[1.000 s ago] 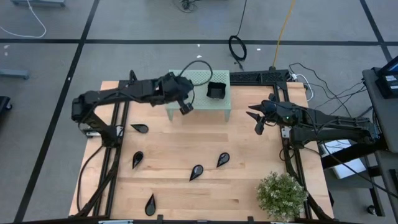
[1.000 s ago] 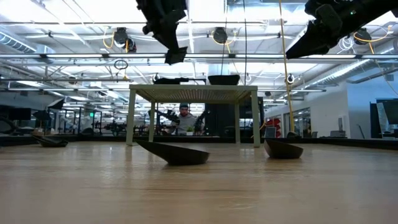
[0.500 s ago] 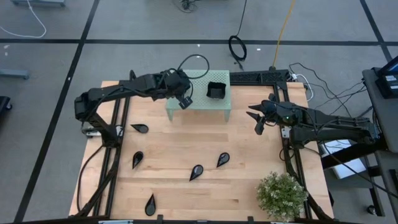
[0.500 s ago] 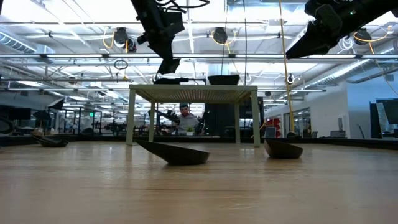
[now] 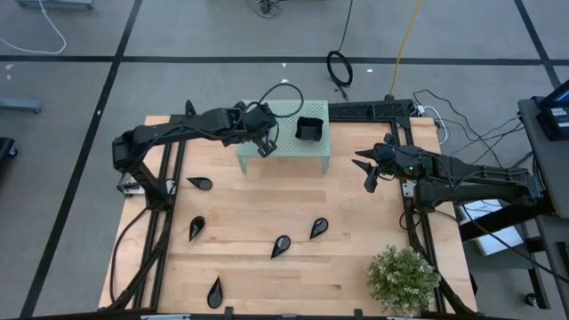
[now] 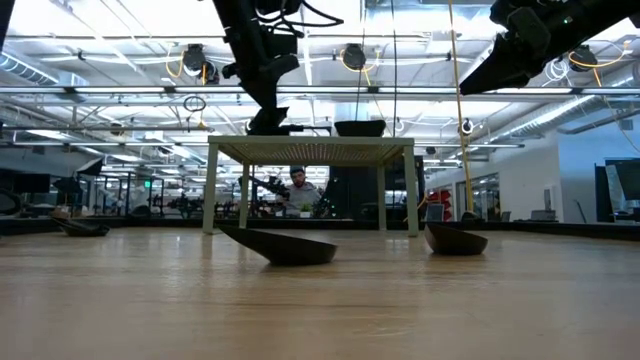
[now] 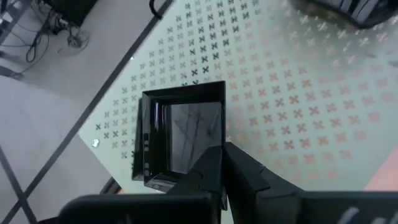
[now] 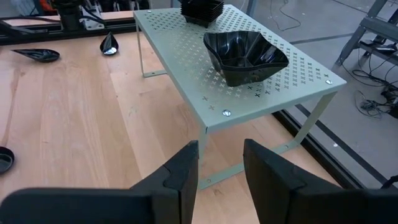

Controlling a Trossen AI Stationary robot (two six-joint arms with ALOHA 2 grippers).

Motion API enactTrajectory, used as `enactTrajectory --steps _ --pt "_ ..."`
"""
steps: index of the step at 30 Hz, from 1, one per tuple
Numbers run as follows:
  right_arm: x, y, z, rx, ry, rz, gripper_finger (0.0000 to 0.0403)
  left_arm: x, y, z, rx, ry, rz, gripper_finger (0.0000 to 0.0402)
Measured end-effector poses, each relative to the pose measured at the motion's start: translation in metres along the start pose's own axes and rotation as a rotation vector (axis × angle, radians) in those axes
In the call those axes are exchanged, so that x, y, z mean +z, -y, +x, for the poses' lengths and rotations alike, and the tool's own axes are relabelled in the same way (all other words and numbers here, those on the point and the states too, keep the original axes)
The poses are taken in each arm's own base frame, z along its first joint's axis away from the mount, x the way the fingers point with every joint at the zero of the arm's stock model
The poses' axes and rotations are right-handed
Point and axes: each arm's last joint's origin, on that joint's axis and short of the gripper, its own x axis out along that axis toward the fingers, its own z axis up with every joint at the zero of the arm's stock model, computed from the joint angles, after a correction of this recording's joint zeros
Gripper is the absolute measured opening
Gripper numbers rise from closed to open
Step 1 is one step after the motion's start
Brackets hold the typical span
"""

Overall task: Pick & Place Mini shaped plates
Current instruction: Stack the black square plate on top of the other black square plate on the shelf

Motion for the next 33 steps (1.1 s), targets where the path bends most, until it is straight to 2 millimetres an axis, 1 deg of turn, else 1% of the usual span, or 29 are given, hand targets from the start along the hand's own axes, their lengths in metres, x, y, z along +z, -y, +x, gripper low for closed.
enactTrajectory --steps 3,8,12,19,25,33 --pt "0.0 0.0 0.0 0.0 0.0 0.0 0.0116 0.0 0.0 0.001 0.011 -0.002 0.0 0.0004" --pt "0.0 0.0 0.0 0.0 -0.001 0.0 0.0116 0.0 -0.002 0.001 0.061 0.006 0.0 0.0015" --pt "0.0 0.0 0.0 0.0 -0.001 0.0 0.0116 0.0 -0.003 0.001 0.071 0.006 -0.003 0.0006" --pt "0.0 0.0 0.0 0.0 -0.002 -0.001 0.0116 0.0 0.001 0.009 0.071 -0.01 0.006 0.0016" --pt "0.0 0.0 0.0 0.0 -0.003 -0.001 0.0116 -0.001 0.004 0.015 0.066 -0.03 0.032 0.0006" --pt "0.0 0.0 0.0 0.0 -0.003 -0.001 0.0116 -0.001 0.007 0.013 0.06 -0.027 0.041 0.0059"
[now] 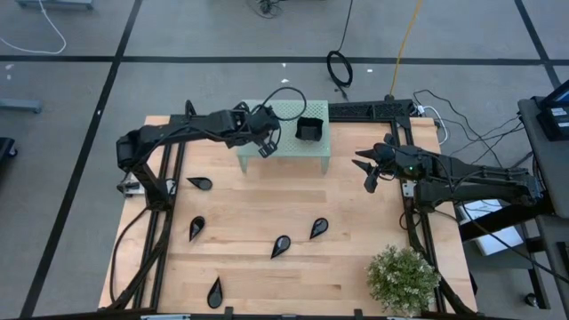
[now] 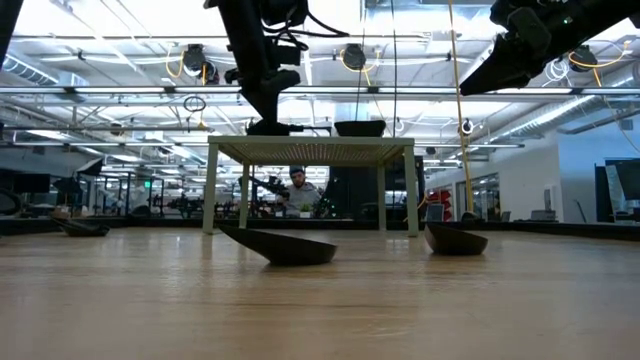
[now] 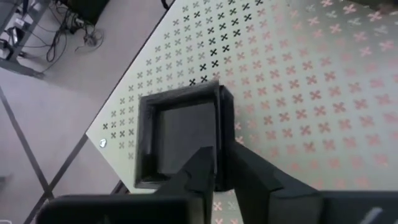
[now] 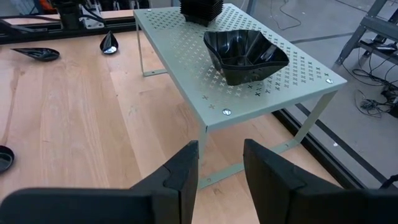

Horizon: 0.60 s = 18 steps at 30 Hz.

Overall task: Pick & Place Mini shaped plates
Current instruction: Stack the black square plate on top of the other black square plate on the shelf, then put the black drop shaped plate on the shelf

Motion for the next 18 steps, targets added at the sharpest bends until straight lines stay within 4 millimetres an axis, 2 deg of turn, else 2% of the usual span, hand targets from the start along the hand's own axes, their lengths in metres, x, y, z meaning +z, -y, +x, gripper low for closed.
enactTrajectory --steps 7,13,16,18 --pt "0.0 0.0 0.0 0.0 0.0 0.0 0.0116 0.0 0.006 -0.01 -0.019 0.027 0.06 0.0111" --pt "0.0 0.0 0.0 0.0 0.0 0.0 0.0116 0.01 0.006 -0.052 -0.065 0.143 0.024 0.014" --pt "0.0 0.0 0.0 0.0 0.0 0.0 0.0116 0.007 0.008 -0.074 -0.118 0.168 -0.024 0.0144" --pt "0.0 0.0 0.0 0.0 0.0 0.0 0.0116 -0.002 0.009 -0.087 -0.192 0.126 -0.059 0.0145"
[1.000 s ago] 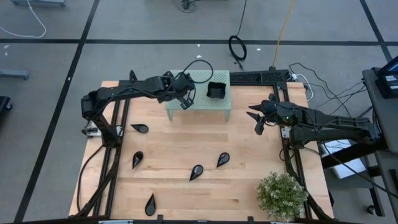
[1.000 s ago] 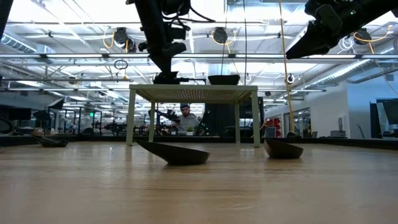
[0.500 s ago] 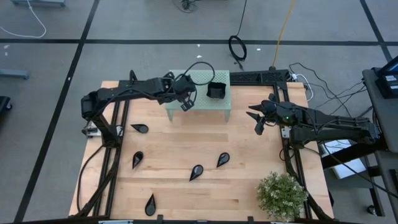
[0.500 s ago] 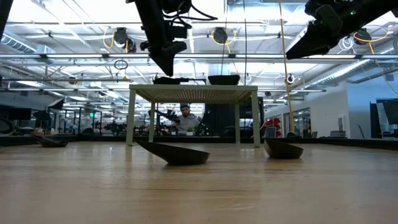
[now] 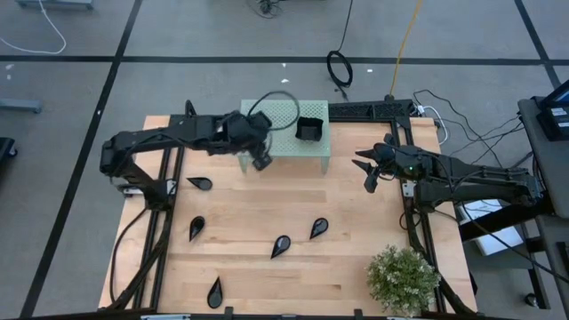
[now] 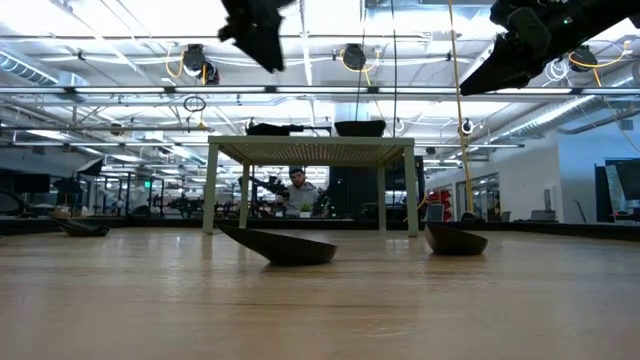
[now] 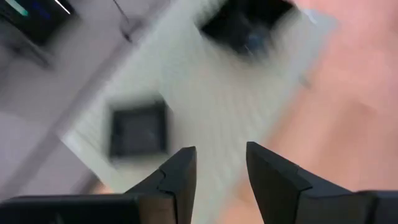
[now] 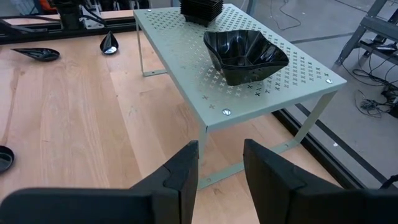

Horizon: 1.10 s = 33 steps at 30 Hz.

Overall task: Pick & Place Mini shaped plates
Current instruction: Put the black drop shaped plate on the shelf

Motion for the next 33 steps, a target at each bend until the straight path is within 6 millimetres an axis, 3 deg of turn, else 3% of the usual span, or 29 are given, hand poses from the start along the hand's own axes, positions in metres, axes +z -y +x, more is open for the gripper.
enactTrajectory --steps 6,11,18,23,26,33 --pt "0.0 0.0 0.0 -0.001 0.001 0.0 0.0116 -0.043 0.01 -0.032 -0.142 -0.414 -0.214 0.0145" --pt "0.0 0.0 0.0 0.0 0.002 0.001 0.0116 -0.078 0.038 -0.036 -0.155 -0.639 -0.241 0.0145" --pt "0.0 0.0 0.001 0.0 0.001 0.0 0.0116 -0.116 0.101 -0.007 -0.419 -0.568 -0.3 0.0145" --pt "0.0 0.0 0.001 0.0 0.001 0.0 0.0116 -0.129 0.139 0.013 -0.618 -0.374 -0.535 0.0145" --pt "0.0 0.0 0.001 0.0 0.0 0.0 0.0116 -0.14 0.153 0.026 -0.613 -0.336 -0.635 0.0145" --pt "0.0 -0.001 0.001 0.008 -0.006 -0.002 0.0116 -0.164 0.19 0.06 -0.592 -0.424 -0.66 0.0145"
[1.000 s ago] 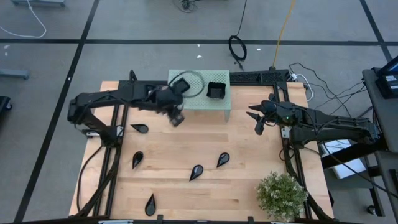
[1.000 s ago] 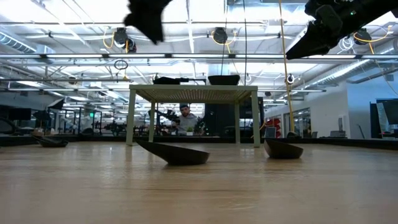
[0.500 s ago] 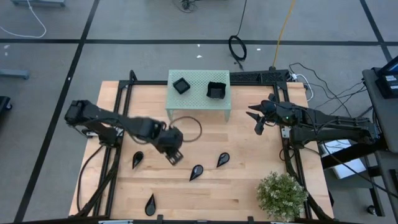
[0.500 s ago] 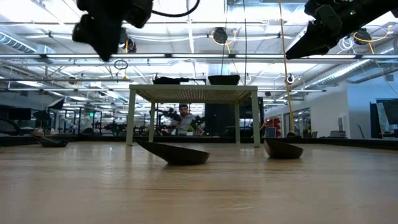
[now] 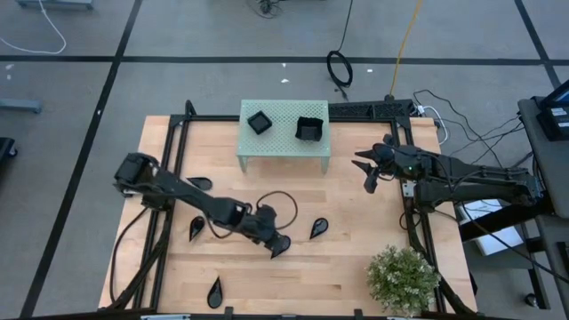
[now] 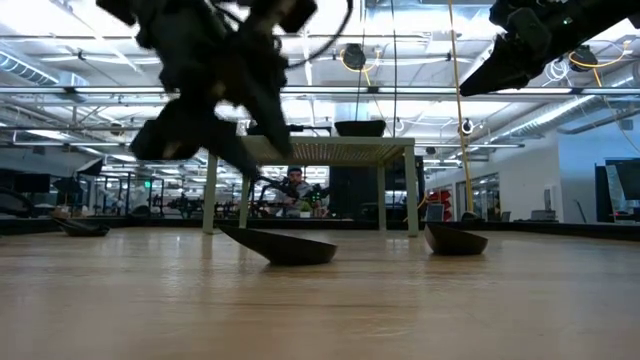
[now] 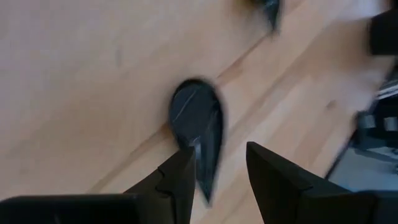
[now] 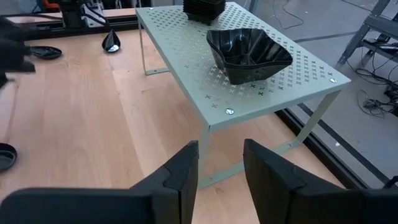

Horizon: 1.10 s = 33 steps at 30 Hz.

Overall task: Pick & Place Mini shaped plates
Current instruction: Put the black drop shaped plate on the shelf

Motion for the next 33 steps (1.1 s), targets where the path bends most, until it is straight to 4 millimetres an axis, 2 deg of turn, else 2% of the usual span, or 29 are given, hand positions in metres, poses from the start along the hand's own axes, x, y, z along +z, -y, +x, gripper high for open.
enactTrajectory --steps 4,11,20,24,29,33 --pt "0.0 -0.001 0.001 0.039 -0.007 -0.001 0.0116 -0.003 0.0 0.023 0.018 -0.025 -0.001 0.0145" --pt "-0.001 -0.004 0.002 0.109 -0.02 -0.003 0.0116 -0.002 0.001 0.042 0.077 0.016 0.021 0.0145" --pt "-0.001 -0.004 0.002 0.121 -0.02 -0.003 0.0116 0.005 0.021 0.033 0.045 0.086 0.142 0.0145" --pt "-0.001 -0.004 0.002 0.121 -0.02 -0.002 0.0116 0.005 0.019 0.029 0.122 0.06 0.159 0.0145" --pt "-0.001 -0.004 0.002 0.121 -0.021 -0.003 0.0116 0.002 0.01 0.027 0.232 0.033 0.025 0.0145" --pt "-0.001 -0.004 0.002 0.121 -0.021 -0.003 0.0116 -0.003 0.014 0.03 0.194 0.012 -0.027 0.0145"
